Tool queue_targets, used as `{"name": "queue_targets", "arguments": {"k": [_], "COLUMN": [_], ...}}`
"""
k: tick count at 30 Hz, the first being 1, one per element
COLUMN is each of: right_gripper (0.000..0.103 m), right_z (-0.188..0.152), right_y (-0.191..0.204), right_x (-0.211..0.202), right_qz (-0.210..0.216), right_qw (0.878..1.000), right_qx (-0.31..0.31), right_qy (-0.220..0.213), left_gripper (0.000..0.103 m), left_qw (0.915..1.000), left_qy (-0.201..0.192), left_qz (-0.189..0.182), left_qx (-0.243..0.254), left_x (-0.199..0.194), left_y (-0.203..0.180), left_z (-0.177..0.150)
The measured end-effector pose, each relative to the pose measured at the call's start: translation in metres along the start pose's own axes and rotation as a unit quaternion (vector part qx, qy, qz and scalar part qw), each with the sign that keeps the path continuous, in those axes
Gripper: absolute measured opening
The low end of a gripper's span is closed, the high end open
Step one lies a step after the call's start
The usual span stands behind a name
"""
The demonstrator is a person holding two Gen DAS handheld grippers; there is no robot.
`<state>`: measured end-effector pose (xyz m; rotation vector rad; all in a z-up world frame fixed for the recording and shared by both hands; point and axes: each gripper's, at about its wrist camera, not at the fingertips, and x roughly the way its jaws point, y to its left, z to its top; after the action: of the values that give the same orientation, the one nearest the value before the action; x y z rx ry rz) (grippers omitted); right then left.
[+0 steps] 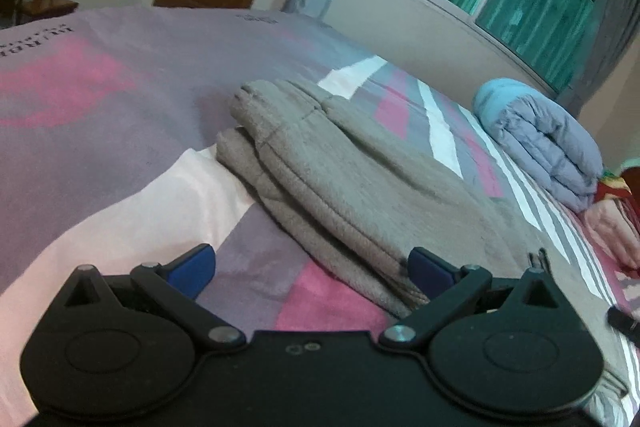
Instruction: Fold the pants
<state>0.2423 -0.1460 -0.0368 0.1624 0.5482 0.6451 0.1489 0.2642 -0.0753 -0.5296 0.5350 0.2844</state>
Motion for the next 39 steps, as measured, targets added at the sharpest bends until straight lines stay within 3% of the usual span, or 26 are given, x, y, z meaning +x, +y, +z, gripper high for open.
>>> {"name": "queue_targets", "arguments": {"k": [4, 6, 11, 17, 22, 24, 25, 26, 27, 28, 31, 33, 36, 39], "right_gripper": [0.041, 0.041, 0.042, 0.043, 0.047, 0.051, 0.051, 0.052, 0.052, 0.052, 0.052, 0.052, 0.053, 0.053], "right_z": [0.019, 0.027, 0.032, 0.011, 0.004, 0.005, 0.006, 0.005, 0.005, 0.007, 0.007, 0.005, 0.002, -0.002], "right_y": [-0.033, -0.056, -0.099, -0.123, -0.145, -0.149, -0.149, -0.149, -0.150, -0.154, -0.167, -0.176, -0.185, -0.194], "right_x": [-0.022, -0.031, -0.066, -0.101, -0.119, -0.123, -0.124, -0.127, -0.128, -0.129, -0.135, -0.140, -0.151, -0.159], "right_qz": [-0.053, -0.096, -0.155, -0.205, -0.233, -0.242, -0.245, -0.247, -0.247, -0.249, -0.259, -0.269, -0.273, -0.271], "right_qw": [0.998, 0.994, 0.984, 0.972, 0.959, 0.954, 0.953, 0.952, 0.951, 0.950, 0.942, 0.935, 0.930, 0.928], "right_qx": [0.026, 0.034, 0.056, 0.087, 0.140, 0.152, 0.153, 0.155, 0.160, 0.165, 0.192, 0.211, 0.229, 0.240], "right_qy": [-0.039, -0.044, -0.066, -0.074, -0.083, -0.089, -0.089, -0.090, -0.090, -0.090, -0.091, -0.092, -0.092, -0.090], "left_gripper": [0.095, 0.095, 0.094, 0.094, 0.093, 0.083, 0.051, 0.033, 0.032, 0.029, 0.022, 0.020, 0.020, 0.020], "left_qw": [0.9997, 0.9992, 0.9976, 0.9878, 0.9809, 0.9796, 0.9802, 0.9783, 0.9680, 0.9663, 0.9710, 0.9729, 0.9841, 0.9860], "left_qy": [0.016, 0.026, 0.036, 0.027, 0.031, 0.022, 0.017, 0.017, 0.014, 0.012, 0.011, -0.017, -0.048, -0.073], "left_qz": [-0.020, -0.029, -0.059, -0.138, -0.169, -0.171, -0.161, -0.143, -0.163, -0.171, -0.161, -0.161, -0.130, -0.133], "left_qx": [-0.003, 0.002, 0.003, -0.068, -0.092, -0.102, -0.114, -0.149, -0.191, -0.192, -0.176, -0.165, -0.111, -0.070], "left_x": [0.012, 0.019, 0.036, 0.055, 0.073, 0.078, 0.080, 0.084, 0.088, 0.087, 0.083, 0.069, 0.051, 0.026], "left_y": [0.002, 0.001, 0.004, 0.035, 0.044, 0.048, 0.052, 0.063, 0.075, 0.077, 0.070, 0.064, 0.039, 0.007], "left_z": [0.010, 0.012, 0.018, 0.027, 0.037, 0.039, 0.040, 0.038, 0.035, 0.034, 0.035, 0.034, 0.034, 0.046]}}
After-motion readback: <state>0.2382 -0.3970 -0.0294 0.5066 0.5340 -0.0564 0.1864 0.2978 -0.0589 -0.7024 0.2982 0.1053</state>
